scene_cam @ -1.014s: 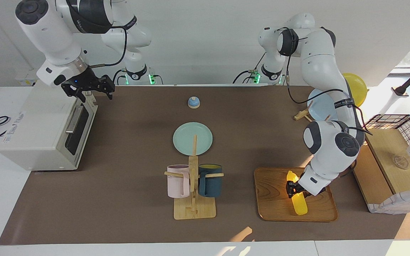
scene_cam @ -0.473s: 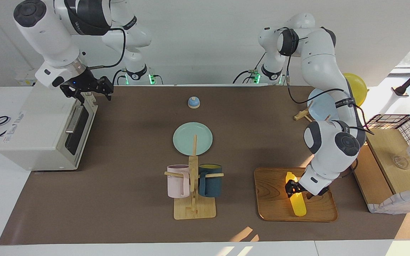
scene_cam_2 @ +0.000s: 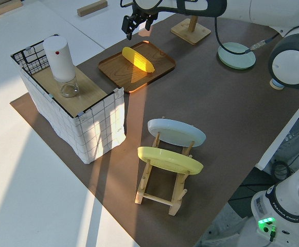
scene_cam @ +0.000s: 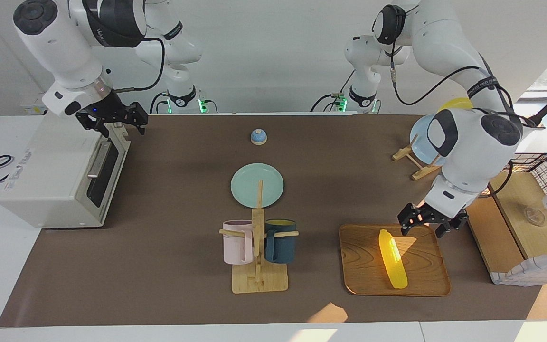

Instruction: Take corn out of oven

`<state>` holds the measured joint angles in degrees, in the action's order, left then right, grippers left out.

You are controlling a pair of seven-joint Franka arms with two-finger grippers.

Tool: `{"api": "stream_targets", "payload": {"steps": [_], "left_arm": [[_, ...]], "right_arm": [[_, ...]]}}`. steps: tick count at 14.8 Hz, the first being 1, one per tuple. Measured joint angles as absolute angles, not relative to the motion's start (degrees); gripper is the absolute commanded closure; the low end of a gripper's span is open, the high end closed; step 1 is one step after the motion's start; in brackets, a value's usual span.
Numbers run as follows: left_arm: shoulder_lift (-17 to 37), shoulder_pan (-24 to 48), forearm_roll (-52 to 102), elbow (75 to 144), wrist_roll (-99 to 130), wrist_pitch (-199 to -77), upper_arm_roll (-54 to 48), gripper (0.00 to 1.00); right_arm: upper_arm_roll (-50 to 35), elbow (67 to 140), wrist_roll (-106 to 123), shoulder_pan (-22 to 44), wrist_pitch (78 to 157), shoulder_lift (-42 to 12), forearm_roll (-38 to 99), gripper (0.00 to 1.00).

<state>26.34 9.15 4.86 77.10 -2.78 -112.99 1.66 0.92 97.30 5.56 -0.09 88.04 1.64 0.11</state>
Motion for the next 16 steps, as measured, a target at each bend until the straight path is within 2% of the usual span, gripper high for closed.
{"api": "stream_targets", "payload": {"steps": [4, 11, 16], "left_arm": [[19.39, 9.13, 4.85, 79.91, -1.52, -104.51, 1.71, 0.00], [8.95, 9.13, 3.01, 80.70, -0.77, -90.45, 1.70, 0.00], [-1.43, 8.22, 1.78, 91.33, -0.49, -87.69, 1.63, 0.00]], "right_arm": [[0.94, 97.21, 5.56, -0.17, 88.04, 1.64, 0.11, 0.00], [0.91, 97.05, 5.56, -0.14, 88.04, 1.64, 0.11, 0.00], [0.85, 96.93, 5.56, -0.11, 88.04, 1.64, 0.11, 0.00]]}}
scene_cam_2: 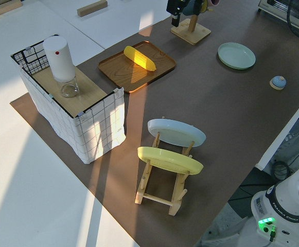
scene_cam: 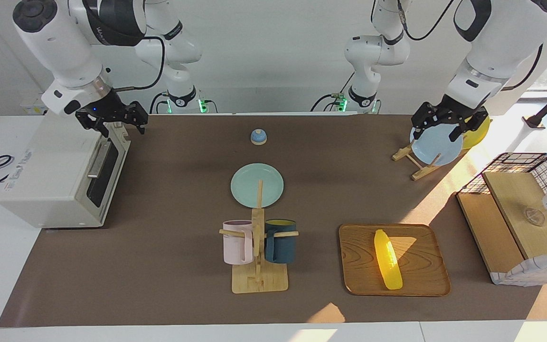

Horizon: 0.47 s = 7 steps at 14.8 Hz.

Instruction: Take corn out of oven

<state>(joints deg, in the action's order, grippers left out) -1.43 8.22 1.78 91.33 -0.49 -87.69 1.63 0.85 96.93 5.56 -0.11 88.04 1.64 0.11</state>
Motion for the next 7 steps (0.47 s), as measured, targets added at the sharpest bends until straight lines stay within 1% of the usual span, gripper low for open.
{"api": "stream_targets", "payload": {"steps": [2, 7], "left_arm": [[-3.08, 8.20, 1.75, 94.68, -0.24, -87.95, 1.42, 0.00], [-3.21, 8.21, 1.75, 95.57, 1.02, -88.97, 0.76, 0.00]], "right_arm": [[0.84, 96.91, 5.56, -0.11, 88.04, 1.64, 0.11, 0.00], [0.79, 96.89, 5.56, -0.11, 88.04, 1.64, 0.11, 0.00]]}}
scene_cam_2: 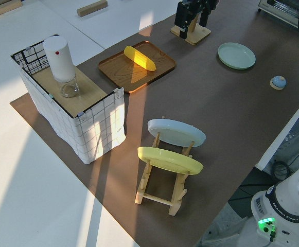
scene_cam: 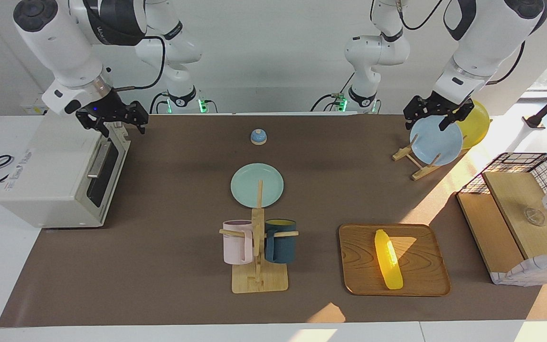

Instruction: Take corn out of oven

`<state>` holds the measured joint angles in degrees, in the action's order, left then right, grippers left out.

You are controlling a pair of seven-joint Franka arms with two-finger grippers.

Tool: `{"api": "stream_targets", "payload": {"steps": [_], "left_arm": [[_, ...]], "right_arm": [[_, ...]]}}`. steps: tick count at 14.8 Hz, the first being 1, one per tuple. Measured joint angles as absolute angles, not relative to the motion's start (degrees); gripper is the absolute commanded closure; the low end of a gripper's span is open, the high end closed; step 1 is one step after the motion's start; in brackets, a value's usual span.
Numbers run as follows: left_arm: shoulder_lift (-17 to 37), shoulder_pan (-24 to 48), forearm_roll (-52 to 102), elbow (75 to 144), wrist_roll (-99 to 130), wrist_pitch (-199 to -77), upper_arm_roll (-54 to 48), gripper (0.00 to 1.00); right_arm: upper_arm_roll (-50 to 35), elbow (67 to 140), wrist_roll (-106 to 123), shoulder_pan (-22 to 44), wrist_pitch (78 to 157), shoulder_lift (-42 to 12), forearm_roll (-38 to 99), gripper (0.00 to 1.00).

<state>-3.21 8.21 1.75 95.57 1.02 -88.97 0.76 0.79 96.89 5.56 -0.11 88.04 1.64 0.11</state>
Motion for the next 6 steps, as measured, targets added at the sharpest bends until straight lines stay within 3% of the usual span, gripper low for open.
{"api": "stream_targets", "payload": {"steps": [6], "left_arm": [[-3.20, 8.22, 1.75, 95.57, 1.02, -90.39, 0.69, 0.00]], "right_arm": [[0.78, 96.88, 5.56, -0.11, 88.04, 1.64, 0.11, 0.00]]}}
